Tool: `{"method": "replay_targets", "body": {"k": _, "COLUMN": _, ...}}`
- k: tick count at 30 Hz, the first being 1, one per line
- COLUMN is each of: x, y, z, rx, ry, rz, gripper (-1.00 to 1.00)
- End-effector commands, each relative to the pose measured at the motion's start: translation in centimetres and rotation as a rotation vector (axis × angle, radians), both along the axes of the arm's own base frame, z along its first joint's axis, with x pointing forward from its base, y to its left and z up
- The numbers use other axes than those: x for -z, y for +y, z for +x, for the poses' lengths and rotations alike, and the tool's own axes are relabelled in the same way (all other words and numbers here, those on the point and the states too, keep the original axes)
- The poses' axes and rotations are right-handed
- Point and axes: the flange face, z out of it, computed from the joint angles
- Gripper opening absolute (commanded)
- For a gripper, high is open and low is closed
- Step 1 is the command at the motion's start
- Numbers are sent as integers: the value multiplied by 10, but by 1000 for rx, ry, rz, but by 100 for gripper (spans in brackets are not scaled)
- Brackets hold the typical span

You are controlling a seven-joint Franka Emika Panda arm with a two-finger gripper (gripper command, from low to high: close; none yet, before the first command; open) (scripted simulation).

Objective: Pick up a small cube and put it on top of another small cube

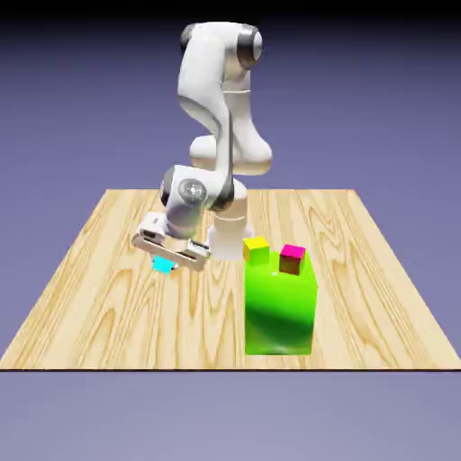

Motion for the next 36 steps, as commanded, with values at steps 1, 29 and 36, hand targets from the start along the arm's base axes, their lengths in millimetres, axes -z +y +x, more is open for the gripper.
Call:
{"method": "replay_targets", "body": {"k": 1, "x": -4, "y": 4, "z": 1, "rx": 47, "ry": -27, "rz": 11, "gripper": -100}}
{"method": "replay_targets", "body": {"k": 29, "x": -109, "y": 81, "z": -7, "rx": 1402, "ry": -436, "rz": 634, "gripper": -100}}
{"method": "replay_targets", "body": {"k": 36, "x": -126, "y": 93, "z": -19, "rx": 1740, "ry": -363, "rz": 842, "gripper": -100}}
